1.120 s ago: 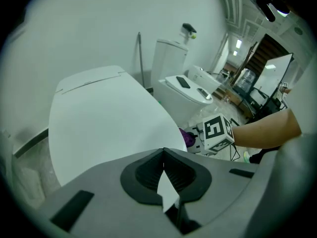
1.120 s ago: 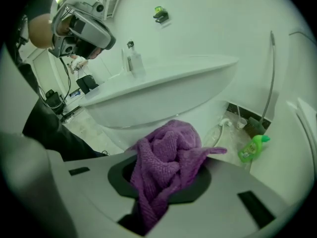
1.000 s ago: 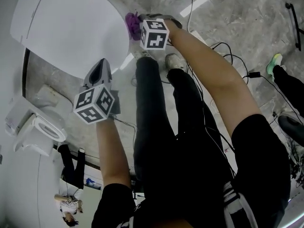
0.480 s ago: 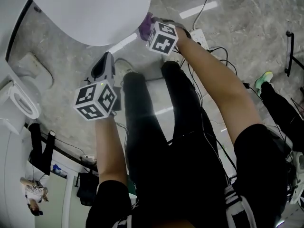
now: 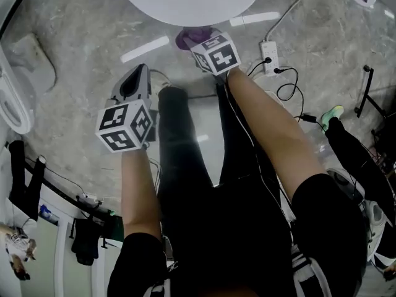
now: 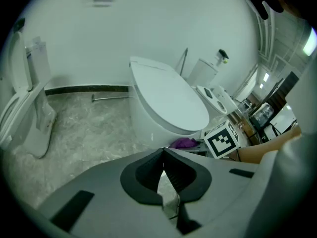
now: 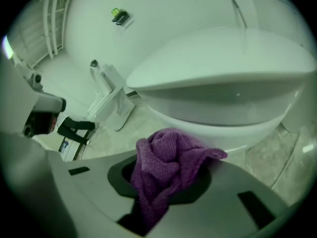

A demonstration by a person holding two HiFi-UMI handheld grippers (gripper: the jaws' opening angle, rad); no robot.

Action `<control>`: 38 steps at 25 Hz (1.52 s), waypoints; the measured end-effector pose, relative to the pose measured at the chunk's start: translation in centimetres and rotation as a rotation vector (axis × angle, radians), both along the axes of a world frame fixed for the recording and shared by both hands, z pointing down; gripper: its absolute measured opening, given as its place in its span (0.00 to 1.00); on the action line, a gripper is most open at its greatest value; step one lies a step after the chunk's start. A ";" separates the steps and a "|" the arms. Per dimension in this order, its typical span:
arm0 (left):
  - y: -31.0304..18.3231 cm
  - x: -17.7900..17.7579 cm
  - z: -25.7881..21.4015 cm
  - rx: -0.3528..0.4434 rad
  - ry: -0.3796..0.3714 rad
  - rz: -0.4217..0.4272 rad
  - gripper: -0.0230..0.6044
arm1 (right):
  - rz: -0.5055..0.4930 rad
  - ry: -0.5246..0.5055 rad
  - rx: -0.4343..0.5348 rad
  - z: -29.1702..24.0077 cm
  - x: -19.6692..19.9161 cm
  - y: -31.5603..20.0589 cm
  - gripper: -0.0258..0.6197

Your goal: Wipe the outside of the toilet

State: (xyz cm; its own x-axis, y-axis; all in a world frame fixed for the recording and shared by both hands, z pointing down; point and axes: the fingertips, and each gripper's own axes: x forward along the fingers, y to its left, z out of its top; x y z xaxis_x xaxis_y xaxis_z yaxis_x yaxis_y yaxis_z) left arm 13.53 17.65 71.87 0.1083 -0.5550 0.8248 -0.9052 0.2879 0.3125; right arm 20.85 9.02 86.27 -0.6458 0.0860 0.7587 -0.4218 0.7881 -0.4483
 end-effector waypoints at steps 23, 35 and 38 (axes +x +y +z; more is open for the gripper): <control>8.8 -19.3 0.6 0.031 0.127 -0.042 0.05 | 0.699 0.032 0.023 -3.2 -19.4 -2.4 0.18; 1.6 -30.0 1.5 0.045 0.109 -0.001 0.05 | 1.015 0.064 0.055 -2.3 -26.1 -8.1 0.18; -1.3 -32.9 1.5 0.038 0.104 -0.007 0.05 | 1.106 0.120 0.012 -2.2 -27.4 -10.0 0.18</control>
